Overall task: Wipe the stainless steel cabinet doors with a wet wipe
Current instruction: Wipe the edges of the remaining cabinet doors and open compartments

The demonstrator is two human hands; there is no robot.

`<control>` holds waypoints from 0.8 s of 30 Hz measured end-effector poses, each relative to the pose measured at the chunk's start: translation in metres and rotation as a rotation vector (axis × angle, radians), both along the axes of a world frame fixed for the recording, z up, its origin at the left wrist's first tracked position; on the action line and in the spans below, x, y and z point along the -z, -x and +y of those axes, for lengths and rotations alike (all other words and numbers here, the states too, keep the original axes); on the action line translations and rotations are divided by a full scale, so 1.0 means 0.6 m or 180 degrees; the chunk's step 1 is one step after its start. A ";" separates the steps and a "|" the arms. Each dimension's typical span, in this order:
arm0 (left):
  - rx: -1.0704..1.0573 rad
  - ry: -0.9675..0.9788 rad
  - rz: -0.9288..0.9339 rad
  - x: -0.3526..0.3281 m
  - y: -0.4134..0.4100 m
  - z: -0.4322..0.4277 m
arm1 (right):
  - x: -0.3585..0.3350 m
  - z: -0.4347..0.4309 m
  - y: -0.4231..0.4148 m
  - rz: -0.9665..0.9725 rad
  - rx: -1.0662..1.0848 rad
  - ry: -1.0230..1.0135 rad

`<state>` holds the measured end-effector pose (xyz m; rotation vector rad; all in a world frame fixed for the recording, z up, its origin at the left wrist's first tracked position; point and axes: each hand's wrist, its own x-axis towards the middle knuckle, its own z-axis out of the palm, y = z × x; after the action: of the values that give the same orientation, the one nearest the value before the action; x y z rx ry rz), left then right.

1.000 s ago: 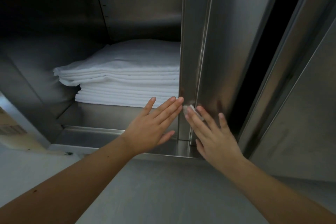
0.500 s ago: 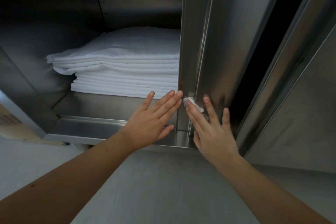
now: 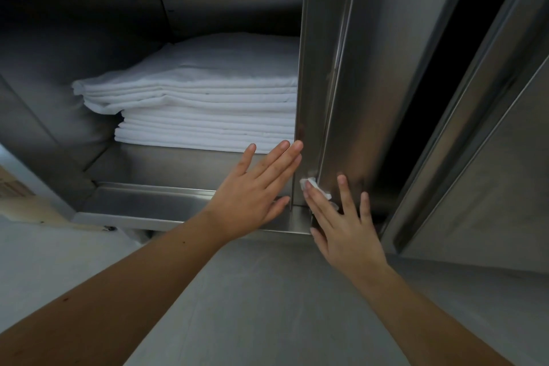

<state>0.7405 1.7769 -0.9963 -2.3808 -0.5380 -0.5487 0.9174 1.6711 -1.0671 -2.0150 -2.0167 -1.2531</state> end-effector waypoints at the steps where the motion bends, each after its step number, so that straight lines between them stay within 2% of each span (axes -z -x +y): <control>1: 0.0008 0.0002 -0.0006 0.001 0.000 0.000 | 0.003 -0.001 0.001 -0.0008 0.0030 0.0052; 5: 0.0019 0.0025 -0.0048 0.004 -0.001 -0.001 | 0.022 -0.012 0.004 -0.0085 0.0142 0.0384; 10: 0.0004 0.0029 0.0034 0.003 0.002 -0.002 | 0.025 -0.014 0.005 0.0031 0.0125 0.0497; 15: -0.0048 0.0057 0.0085 0.002 0.004 -0.007 | 0.023 -0.024 0.018 0.0568 -0.0163 0.0362; 24: -0.0291 0.0075 0.0282 -0.010 0.005 -0.023 | 0.026 -0.044 0.054 0.1347 -0.0531 0.0557</control>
<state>0.7375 1.7630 -0.9906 -2.3767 -0.6132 -0.3967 0.8852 1.6449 -1.0829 -1.9217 -2.0785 -0.5755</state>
